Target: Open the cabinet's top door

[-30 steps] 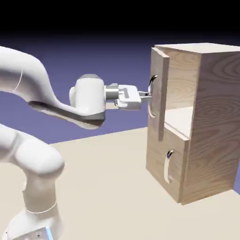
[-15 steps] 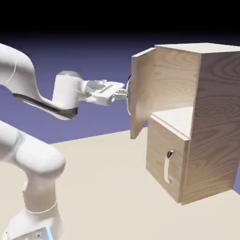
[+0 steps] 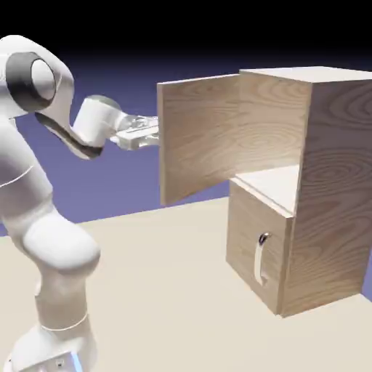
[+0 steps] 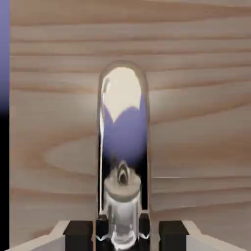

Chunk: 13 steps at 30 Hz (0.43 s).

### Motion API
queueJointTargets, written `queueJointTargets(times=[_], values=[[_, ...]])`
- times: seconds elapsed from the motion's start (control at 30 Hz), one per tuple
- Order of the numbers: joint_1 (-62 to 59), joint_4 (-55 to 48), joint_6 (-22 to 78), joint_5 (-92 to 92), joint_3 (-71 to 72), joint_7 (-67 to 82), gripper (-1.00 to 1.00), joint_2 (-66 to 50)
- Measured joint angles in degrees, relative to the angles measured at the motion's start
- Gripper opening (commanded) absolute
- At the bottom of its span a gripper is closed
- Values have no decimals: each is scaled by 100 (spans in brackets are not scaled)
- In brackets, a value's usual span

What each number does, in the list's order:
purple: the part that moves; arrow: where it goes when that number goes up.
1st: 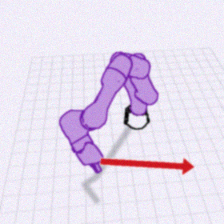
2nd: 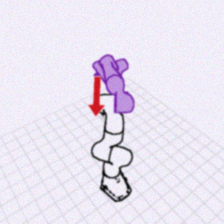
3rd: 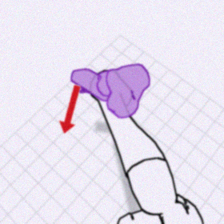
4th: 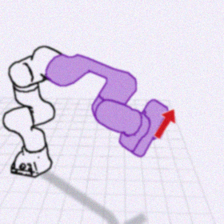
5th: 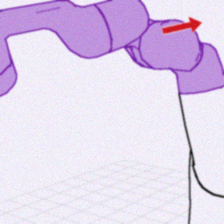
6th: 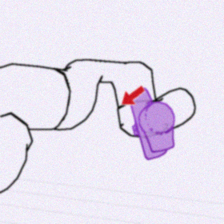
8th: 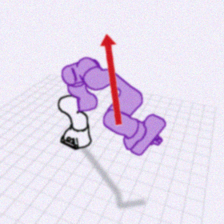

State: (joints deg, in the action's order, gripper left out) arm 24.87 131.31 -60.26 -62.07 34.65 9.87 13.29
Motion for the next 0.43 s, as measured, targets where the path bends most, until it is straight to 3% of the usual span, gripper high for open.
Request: queueJointTargets(times=[0.37, 0.4, 0.43], values=[[201, -2272, 2305, 473, 275, -971, -100, -2181], [226, -2383, 2399, 492, 266, -1017, 100, -2276], [218, -2385, 2396, 490, 262, -1013, 100, -2274]])
